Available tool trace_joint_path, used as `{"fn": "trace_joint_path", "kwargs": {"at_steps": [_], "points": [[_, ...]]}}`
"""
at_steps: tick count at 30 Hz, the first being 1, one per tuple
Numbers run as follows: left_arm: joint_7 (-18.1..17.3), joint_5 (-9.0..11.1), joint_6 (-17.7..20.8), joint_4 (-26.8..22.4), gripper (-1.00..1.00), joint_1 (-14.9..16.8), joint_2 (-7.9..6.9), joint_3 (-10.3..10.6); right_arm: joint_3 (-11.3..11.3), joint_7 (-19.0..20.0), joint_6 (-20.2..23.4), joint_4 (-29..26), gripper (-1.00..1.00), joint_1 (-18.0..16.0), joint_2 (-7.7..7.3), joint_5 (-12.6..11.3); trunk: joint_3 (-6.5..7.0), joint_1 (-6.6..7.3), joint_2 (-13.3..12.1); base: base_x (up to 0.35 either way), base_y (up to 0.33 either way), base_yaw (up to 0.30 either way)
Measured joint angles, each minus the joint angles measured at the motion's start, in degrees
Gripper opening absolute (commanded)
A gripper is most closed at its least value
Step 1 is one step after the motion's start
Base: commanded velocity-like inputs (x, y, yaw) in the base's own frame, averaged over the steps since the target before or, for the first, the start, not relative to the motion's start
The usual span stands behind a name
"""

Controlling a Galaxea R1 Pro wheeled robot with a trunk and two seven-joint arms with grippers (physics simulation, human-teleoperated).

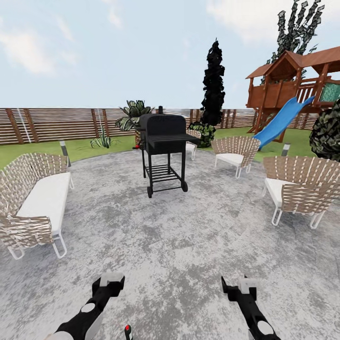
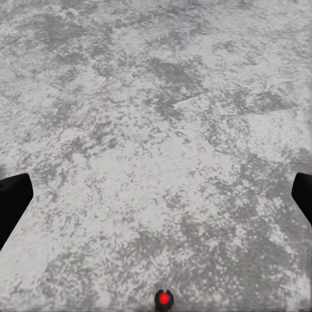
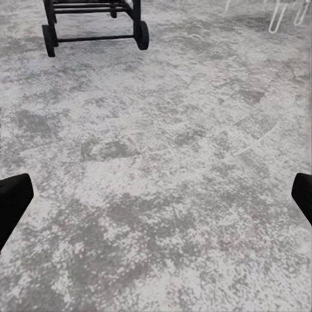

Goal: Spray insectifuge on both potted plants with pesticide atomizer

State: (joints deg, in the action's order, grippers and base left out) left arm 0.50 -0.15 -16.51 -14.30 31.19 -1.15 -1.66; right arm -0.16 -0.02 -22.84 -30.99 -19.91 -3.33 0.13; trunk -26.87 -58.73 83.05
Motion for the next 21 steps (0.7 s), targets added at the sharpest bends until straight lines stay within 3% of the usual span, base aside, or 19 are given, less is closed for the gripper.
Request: {"fn": "trace_joint_path", "kwargs": {"at_steps": [10,21], "points": [[-0.18,-0.36,-0.38,-0.74,1.0,-0.04,-0.21,0.44,-0.04,-0.07,-0.09,0.35,1.0,-0.36,-0.09,-0.05,0.0,0.0,0.0,0.0,0.0,0.0],[-0.18,-0.41,-0.34,-0.58,1.0,-0.04,0.01,0.58,-0.22,-0.12,-0.1,0.55,1.0,-0.36,-0.19,-0.12,-2.13,-2.41,4.4,0.0,0.0,0.0]]}}
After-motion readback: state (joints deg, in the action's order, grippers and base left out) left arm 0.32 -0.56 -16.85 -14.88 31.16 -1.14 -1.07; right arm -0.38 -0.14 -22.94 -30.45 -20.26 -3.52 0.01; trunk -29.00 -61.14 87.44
